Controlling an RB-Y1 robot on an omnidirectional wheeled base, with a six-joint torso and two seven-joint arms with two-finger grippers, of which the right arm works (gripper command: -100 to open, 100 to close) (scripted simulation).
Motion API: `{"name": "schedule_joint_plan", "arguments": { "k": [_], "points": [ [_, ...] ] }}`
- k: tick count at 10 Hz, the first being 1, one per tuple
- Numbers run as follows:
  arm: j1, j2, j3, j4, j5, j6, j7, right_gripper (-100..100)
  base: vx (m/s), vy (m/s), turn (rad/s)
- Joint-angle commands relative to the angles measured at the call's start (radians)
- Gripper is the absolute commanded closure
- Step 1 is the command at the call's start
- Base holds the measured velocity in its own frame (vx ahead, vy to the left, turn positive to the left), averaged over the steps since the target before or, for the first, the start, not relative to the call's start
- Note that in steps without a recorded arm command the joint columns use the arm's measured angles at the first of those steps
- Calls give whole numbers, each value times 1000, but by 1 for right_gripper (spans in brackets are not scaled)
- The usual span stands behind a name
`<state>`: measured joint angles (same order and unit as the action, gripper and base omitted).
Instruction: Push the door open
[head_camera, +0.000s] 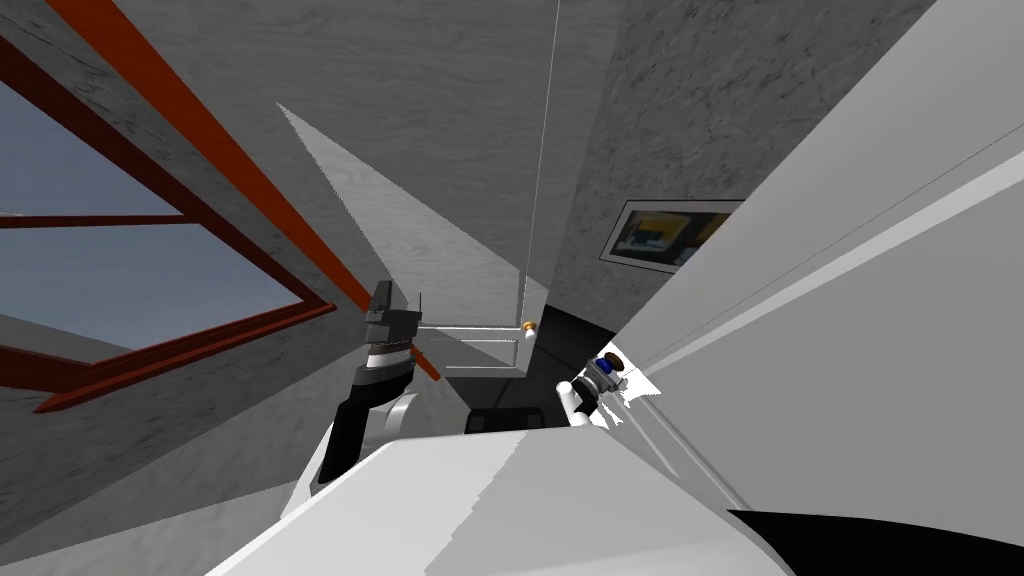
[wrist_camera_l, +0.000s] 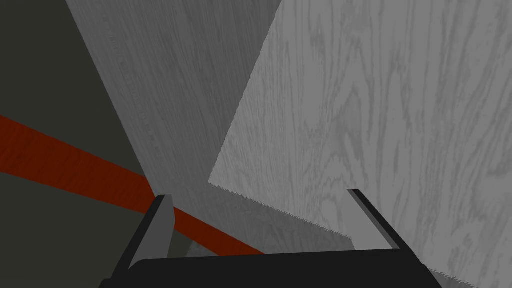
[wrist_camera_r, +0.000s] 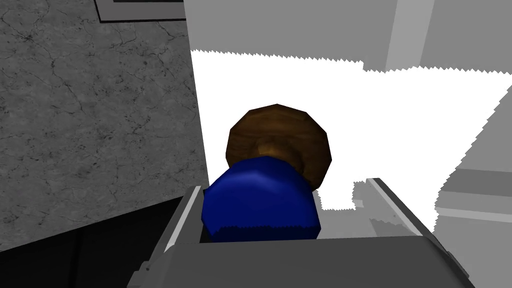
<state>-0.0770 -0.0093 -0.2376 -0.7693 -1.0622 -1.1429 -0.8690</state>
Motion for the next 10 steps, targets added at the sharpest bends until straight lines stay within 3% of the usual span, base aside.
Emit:
{"name": "schedule_joint_plan", "arguments": {
  "k": [1, 2, 6, 10],
  "points": [
    [-6, -29, -18, 43, -6, -38, -31, 100, 32, -57, 8],
    [-6, -29, -18, 43, -6, -38, -31, 100, 30, -26, 3],
    [-27, -36, -66, 67, -53, -95, -21, 100, 27, -76, 107],
    [-33, -37, -79, 73, -65, -110, -18, 100, 20, -55, 38]
  ]
}}
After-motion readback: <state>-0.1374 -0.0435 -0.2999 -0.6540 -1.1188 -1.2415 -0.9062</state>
